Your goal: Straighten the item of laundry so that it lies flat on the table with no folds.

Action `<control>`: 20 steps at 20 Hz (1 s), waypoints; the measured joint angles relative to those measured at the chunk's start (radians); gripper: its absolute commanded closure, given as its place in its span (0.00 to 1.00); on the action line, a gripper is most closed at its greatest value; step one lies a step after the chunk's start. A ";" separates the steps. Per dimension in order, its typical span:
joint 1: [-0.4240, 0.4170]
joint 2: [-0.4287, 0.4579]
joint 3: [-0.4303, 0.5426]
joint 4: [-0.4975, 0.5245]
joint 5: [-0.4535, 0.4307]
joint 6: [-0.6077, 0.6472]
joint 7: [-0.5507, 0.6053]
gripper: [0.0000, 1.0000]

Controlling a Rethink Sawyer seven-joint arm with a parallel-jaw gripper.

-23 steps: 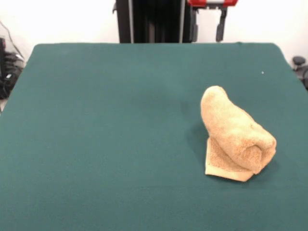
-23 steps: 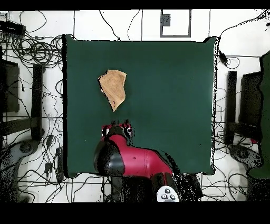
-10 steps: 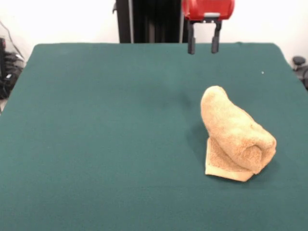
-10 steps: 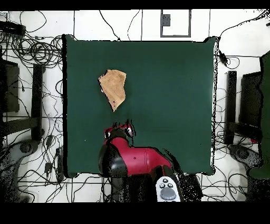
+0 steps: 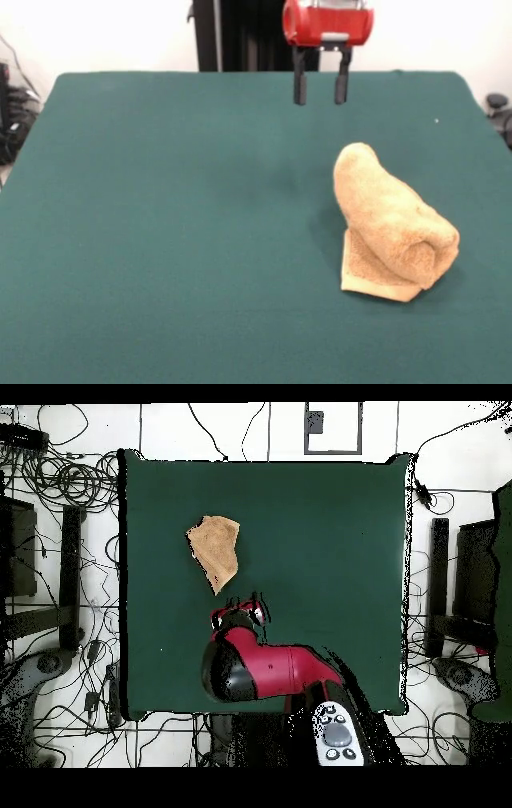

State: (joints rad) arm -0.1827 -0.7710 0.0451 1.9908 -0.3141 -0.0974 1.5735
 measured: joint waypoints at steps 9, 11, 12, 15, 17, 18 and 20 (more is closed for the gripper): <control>-0.099 0.038 0.125 -0.144 -0.020 0.205 0.000 0.00; -0.122 0.056 0.161 -0.190 -0.018 0.311 0.000 0.00; -0.130 0.069 0.179 -0.226 -0.014 0.394 0.000 0.00; -0.132 0.094 0.207 -0.301 -0.006 0.565 0.000 0.00; -0.129 0.109 0.219 -0.349 -0.005 0.665 0.000 0.00; -0.126 0.119 0.228 -0.383 -0.005 0.732 0.000 0.00; -0.123 0.131 0.239 -0.429 -0.005 0.801 0.000 0.00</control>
State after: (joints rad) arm -0.3061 -0.6400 0.2841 1.5622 -0.3191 0.7033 1.5735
